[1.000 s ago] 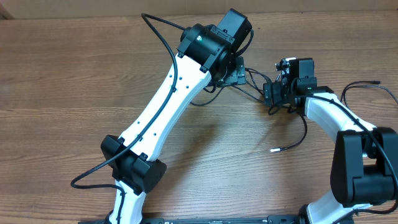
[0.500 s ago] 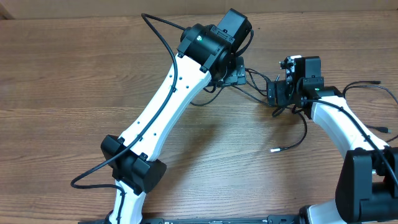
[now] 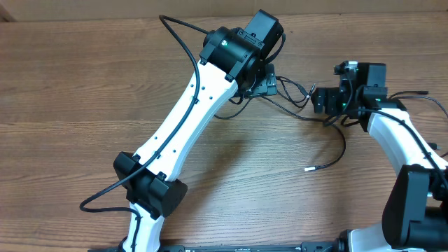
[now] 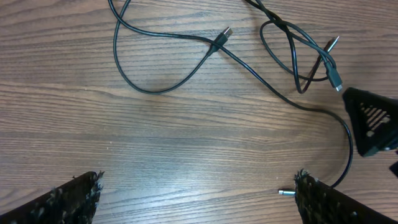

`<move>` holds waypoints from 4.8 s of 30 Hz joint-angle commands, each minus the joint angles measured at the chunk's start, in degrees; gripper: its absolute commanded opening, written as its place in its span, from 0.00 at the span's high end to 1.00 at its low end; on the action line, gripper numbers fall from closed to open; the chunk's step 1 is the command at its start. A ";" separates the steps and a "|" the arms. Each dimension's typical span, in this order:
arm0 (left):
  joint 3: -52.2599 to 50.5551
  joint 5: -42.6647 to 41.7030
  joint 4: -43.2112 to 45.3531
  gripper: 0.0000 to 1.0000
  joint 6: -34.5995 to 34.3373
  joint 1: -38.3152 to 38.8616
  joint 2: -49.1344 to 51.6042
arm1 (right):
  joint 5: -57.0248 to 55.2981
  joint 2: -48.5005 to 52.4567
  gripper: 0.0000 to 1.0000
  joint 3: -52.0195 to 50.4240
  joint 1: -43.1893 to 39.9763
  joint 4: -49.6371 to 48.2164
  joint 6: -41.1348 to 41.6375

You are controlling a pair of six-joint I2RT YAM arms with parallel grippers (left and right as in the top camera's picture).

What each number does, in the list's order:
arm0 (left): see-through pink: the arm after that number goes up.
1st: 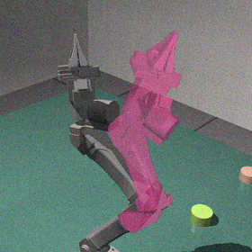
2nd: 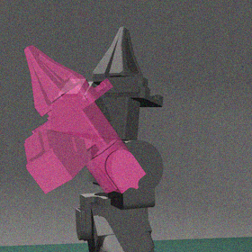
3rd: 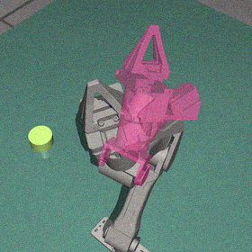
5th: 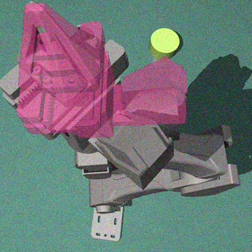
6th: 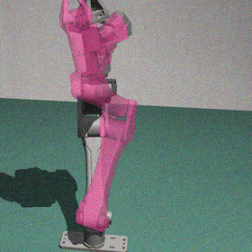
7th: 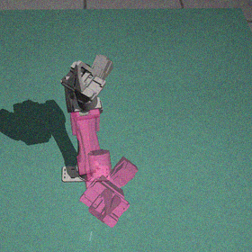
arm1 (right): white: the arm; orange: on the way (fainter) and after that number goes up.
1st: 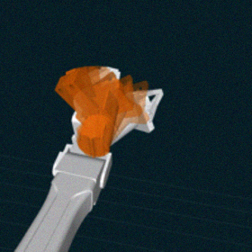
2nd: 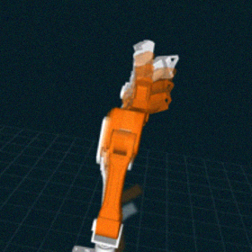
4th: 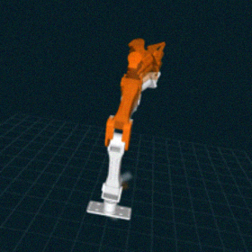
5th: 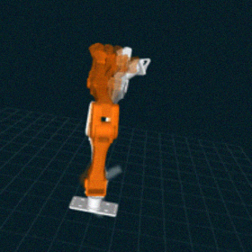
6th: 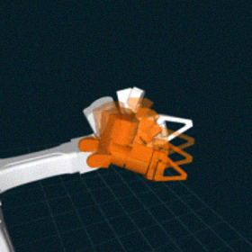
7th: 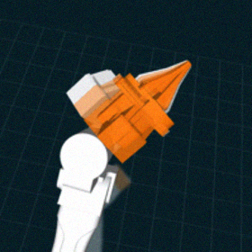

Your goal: Untangle cables

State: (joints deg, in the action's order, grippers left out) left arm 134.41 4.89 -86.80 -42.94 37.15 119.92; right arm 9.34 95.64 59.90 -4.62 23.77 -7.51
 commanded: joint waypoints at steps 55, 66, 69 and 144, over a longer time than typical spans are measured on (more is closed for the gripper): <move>0.31 -0.04 0.07 0.00 0.07 0.28 0.74 | 7.54 6.60 0.07 0.81 -1.22 -4.46 2.14; 0.31 -0.04 0.07 0.00 0.07 0.28 0.74 | 7.43 7.43 0.08 0.04 2.69 -6.27 2.12; 0.31 -0.04 0.07 0.00 0.07 0.28 0.74 | 7.23 8.63 0.08 0.04 3.76 -8.17 2.12; 0.31 -0.04 0.07 0.01 0.07 0.28 0.74 | 4.92 1.14 0.41 0.17 0.96 -5.86 10.99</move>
State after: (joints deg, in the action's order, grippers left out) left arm 134.41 4.89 -86.80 -42.94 37.15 119.92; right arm 11.86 102.39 60.20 -3.66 18.65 4.49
